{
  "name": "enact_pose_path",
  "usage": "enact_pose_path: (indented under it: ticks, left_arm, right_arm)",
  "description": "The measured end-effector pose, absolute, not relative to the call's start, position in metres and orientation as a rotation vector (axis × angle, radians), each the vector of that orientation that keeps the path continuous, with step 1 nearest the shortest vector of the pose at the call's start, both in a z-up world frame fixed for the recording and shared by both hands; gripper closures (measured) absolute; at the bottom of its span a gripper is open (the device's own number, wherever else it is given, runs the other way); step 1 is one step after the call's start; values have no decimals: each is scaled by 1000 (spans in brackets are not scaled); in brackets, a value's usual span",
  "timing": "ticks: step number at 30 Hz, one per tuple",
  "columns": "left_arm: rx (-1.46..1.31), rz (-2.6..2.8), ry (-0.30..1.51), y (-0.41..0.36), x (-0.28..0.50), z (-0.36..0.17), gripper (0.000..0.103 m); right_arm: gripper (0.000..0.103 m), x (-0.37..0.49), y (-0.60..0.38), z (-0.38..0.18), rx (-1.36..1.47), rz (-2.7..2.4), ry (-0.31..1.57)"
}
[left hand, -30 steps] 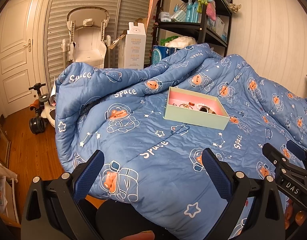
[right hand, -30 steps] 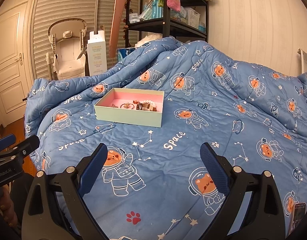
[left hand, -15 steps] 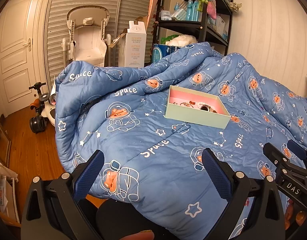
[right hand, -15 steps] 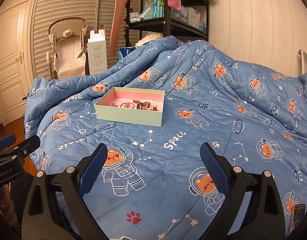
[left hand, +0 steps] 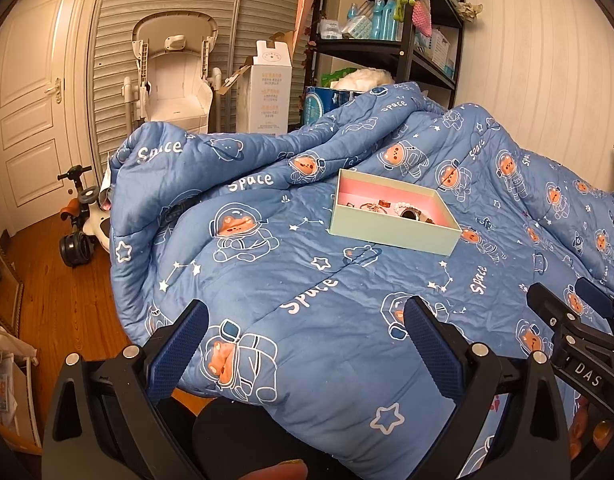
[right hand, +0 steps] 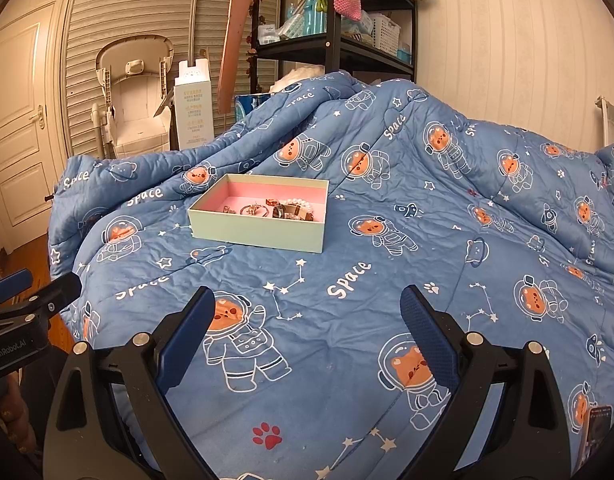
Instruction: Organize jewelry
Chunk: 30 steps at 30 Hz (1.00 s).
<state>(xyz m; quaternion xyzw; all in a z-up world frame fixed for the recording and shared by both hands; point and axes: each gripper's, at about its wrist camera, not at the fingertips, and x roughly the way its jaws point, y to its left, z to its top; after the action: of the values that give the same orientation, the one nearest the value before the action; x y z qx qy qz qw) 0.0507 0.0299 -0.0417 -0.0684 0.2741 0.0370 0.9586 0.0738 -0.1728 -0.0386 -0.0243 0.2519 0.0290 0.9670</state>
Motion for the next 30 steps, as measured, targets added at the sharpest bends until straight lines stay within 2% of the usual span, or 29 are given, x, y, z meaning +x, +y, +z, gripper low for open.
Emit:
enact_pose_path:
  ticks: [30]
  left_arm:
    - [-133,89,542,30,48,-38,7]
  right_arm:
    - [11,72,-173,-38,-47,59,502]
